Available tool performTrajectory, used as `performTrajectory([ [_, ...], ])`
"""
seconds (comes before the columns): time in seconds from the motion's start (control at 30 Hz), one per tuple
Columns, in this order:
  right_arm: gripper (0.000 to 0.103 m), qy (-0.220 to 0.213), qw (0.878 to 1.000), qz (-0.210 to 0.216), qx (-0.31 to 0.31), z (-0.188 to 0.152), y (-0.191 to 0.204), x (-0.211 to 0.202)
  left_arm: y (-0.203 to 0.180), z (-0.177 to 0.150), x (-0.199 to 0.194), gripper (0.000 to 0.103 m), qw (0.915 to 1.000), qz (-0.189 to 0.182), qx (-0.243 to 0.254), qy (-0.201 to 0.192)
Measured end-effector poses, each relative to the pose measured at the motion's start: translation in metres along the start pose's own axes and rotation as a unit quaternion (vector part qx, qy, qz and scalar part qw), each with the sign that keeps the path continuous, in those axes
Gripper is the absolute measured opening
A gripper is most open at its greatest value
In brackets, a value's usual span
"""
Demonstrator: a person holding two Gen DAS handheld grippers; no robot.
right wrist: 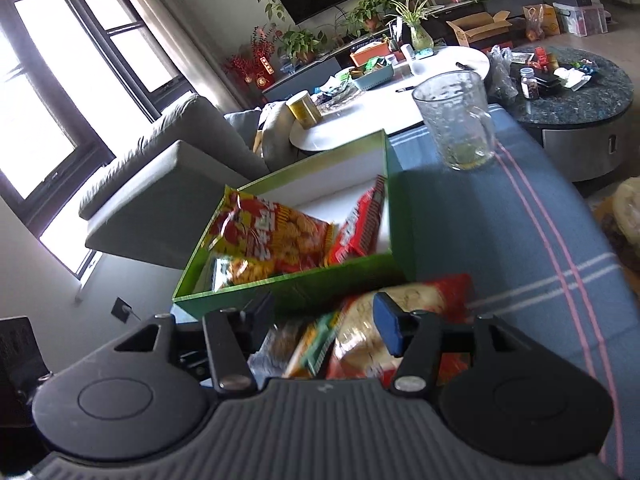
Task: Organize snacks
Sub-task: 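Move the right tool to the bagged bread loaf and grasp it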
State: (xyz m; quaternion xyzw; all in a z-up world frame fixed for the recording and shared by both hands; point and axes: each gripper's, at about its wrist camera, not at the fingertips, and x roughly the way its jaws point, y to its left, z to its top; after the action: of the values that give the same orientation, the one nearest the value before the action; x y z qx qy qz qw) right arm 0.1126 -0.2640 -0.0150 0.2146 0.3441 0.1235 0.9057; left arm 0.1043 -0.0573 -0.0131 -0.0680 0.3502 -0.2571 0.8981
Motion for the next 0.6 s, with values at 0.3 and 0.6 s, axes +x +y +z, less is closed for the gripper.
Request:
performTrajectory([
  [0.3,0.083,0.003,0.999,-0.033,-0.017,-0.026,-0.012,-0.035,-0.035,-0.031,-0.019,0.057,0.9979,-0.037,0.048,0.022],
  [0.6,0.085,-0.003,0.997,-0.072,-0.034,-0.062,-0.015,-0.070,-0.066,-0.051,-0.022,0.058,0.9927,-0.065,0.098,0.027],
])
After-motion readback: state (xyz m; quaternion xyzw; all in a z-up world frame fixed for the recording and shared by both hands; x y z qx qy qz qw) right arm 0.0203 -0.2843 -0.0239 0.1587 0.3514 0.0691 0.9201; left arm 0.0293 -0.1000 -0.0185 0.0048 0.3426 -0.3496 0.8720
